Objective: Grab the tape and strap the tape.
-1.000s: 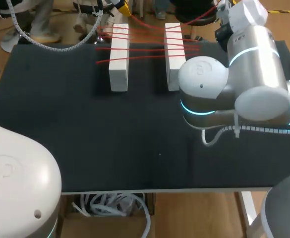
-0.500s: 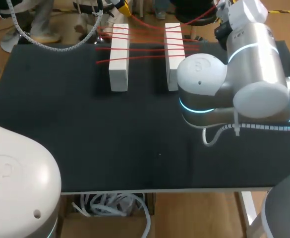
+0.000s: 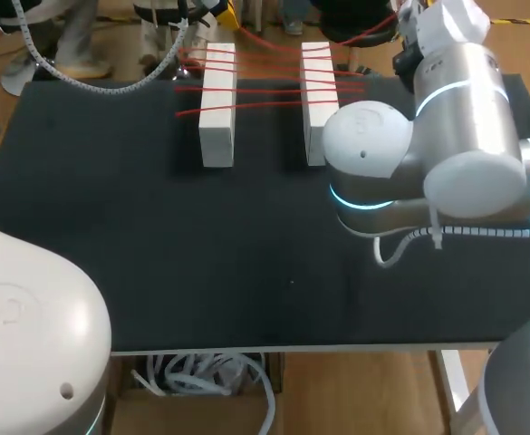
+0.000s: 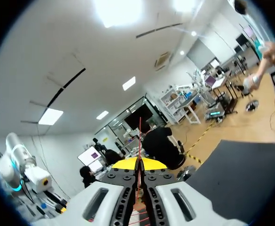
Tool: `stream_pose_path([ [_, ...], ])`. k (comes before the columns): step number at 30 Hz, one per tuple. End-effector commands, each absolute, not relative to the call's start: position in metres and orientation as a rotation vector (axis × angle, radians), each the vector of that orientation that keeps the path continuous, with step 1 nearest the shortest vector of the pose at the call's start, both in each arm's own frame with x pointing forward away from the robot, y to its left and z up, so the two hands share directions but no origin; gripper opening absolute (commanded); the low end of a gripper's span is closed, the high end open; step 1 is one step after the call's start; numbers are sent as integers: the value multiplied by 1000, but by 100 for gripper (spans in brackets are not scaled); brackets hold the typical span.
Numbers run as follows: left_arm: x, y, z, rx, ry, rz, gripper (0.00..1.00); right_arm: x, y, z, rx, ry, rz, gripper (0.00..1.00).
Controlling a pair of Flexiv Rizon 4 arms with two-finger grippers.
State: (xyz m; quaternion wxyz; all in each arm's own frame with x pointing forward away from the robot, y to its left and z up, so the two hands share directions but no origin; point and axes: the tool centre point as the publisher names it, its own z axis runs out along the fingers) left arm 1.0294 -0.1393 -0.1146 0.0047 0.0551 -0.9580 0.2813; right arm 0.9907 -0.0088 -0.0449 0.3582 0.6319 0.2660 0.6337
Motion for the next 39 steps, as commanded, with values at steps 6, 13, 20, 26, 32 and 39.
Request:
stream_pose_path([
  [6,1030,-140,-114,173,-3000,874,0,979,14,-30,1406,818,1445,0],
  [13,1030,-140,-114,173,-3000,874,0,970,33,-23,1238,971,1287,0],
  [20,1030,-140,-114,173,-3000,874,0,961,49,-28,1129,1092,1155,0],
  [26,1030,-140,-114,173,-3000,874,0,961,63,-23,1047,1120,1116,0],
  [32,1030,-140,-114,173,-3000,874,0,966,79,-21,980,1134,1103,0],
  [39,1030,-140,-114,173,-3000,874,0,976,93,-24,936,1126,1098,0],
])
